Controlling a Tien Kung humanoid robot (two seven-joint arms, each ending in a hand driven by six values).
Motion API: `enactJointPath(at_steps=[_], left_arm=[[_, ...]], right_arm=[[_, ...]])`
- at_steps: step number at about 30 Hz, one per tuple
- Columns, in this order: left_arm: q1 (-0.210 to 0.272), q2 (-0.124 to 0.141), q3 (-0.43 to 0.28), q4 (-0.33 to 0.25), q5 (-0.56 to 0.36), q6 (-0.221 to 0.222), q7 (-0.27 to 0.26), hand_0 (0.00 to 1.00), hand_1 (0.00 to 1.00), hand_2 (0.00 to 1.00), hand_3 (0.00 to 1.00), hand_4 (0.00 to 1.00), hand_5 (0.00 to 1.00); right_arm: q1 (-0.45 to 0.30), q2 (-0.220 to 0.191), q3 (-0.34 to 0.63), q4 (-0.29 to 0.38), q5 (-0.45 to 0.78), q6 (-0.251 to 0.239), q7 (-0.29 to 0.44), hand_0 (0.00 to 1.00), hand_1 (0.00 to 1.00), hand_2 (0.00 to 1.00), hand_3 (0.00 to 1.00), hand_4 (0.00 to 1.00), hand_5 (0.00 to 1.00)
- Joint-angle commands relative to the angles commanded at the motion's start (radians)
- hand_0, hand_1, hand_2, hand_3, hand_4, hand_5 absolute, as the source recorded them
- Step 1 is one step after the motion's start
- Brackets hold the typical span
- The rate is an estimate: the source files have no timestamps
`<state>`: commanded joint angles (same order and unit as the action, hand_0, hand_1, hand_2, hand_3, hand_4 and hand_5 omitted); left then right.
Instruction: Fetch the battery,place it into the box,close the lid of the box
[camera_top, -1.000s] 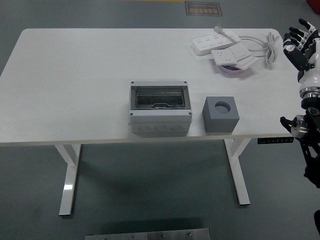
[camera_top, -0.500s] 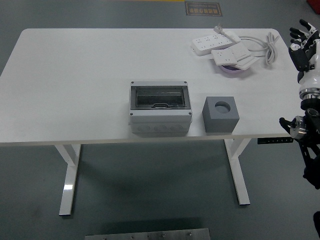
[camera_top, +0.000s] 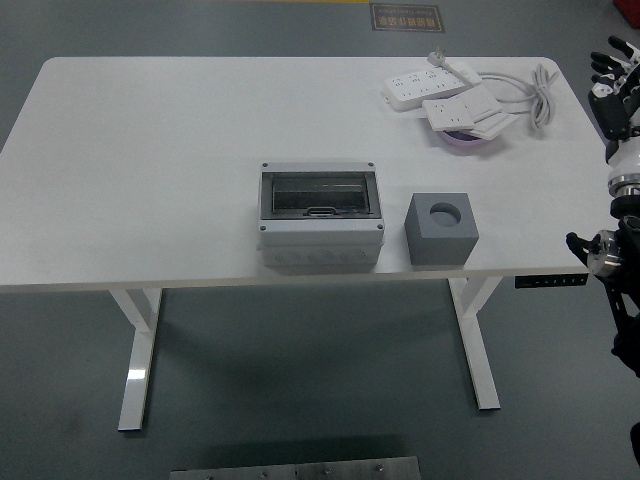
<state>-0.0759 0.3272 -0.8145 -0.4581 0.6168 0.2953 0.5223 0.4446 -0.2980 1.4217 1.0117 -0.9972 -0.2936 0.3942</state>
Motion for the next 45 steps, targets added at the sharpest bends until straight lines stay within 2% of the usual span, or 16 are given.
enactJointPath(at_steps=[16, 17, 22, 23, 28, 29, 34, 35, 40, 41, 45], left_arm=[[-0.001, -0.001, -0.008, -0.001, 0.013, 0.008, 0.002, 0.802, 0.869, 0.812, 0.878, 0.819, 0.625], [-0.001, -0.001, -0.007, -0.002, 0.013, 0.009, 0.002, 0.802, 0.869, 0.812, 0.878, 0.820, 0.626], [0.000, -0.002, -0.005, -0.002, 0.008, 0.010, 0.001, 0.802, 0.869, 0.812, 0.878, 0.820, 0.626], [0.000, -0.003, -0.005, -0.002, 0.007, 0.010, 0.000, 0.803, 0.869, 0.812, 0.879, 0.818, 0.625], [0.000, -0.003, 0.000, -0.001, -0.004, 0.007, 0.000, 0.803, 0.869, 0.812, 0.879, 0.818, 0.625], [0.000, -0.003, 0.000, -0.001, -0.005, 0.006, 0.000, 0.803, 0.869, 0.812, 0.879, 0.817, 0.624], [0.000, -0.002, 0.003, -0.001, -0.014, -0.001, 0.003, 0.803, 0.869, 0.812, 0.879, 0.817, 0.624], [0.001, -0.002, 0.003, -0.001, -0.015, -0.003, 0.004, 0.802, 0.869, 0.812, 0.878, 0.817, 0.624], [0.001, -0.001, 0.005, -0.001, -0.020, -0.007, 0.008, 0.802, 0.869, 0.812, 0.878, 0.817, 0.624], [0.001, 0.000, 0.005, -0.001, -0.021, -0.008, 0.009, 0.795, 0.853, 0.808, 0.879, 0.817, 0.623], [0.000, 0.002, 0.008, -0.001, -0.026, -0.013, 0.013, 0.795, 0.853, 0.808, 0.879, 0.817, 0.623]], right_arm=[[0.000, 0.000, 0.020, -0.017, -0.010, 0.036, -0.016, 0.786, 0.754, 0.690, 0.752, 0.002, 0.002], [0.000, 0.000, 0.020, -0.017, -0.013, 0.037, -0.019, 0.806, 0.785, 0.736, 0.763, 0.144, 0.003], [0.000, -0.003, 0.024, -0.017, -0.026, 0.042, -0.028, 0.806, 0.785, 0.736, 0.763, 0.144, 0.003], [0.000, -0.003, 0.024, -0.017, -0.027, 0.043, -0.028, 0.847, 0.836, 0.800, 0.856, 0.588, 0.002], [0.000, -0.005, 0.027, -0.018, -0.028, 0.049, -0.032, 0.847, 0.836, 0.800, 0.856, 0.588, 0.002], [0.000, -0.005, 0.027, -0.018, -0.029, 0.050, -0.032, 0.877, 0.862, 0.838, 0.906, 0.916, 0.070], [-0.001, -0.006, 0.028, -0.018, -0.030, 0.052, -0.033, 0.877, 0.862, 0.838, 0.906, 0.916, 0.070], [-0.001, -0.006, 0.028, -0.017, -0.030, 0.053, -0.034, 0.880, 0.867, 0.850, 0.914, 0.970, 0.174], [-0.002, -0.007, 0.029, -0.017, -0.032, 0.054, -0.035, 0.880, 0.867, 0.850, 0.914, 0.970, 0.174], [-0.002, -0.007, 0.029, -0.016, -0.032, 0.054, -0.036, 0.886, 0.870, 0.854, 0.916, 0.998, 0.266], [-0.002, -0.009, 0.030, -0.014, -0.034, 0.057, -0.039, 0.886, 0.870, 0.854, 0.916, 0.998, 0.266]])
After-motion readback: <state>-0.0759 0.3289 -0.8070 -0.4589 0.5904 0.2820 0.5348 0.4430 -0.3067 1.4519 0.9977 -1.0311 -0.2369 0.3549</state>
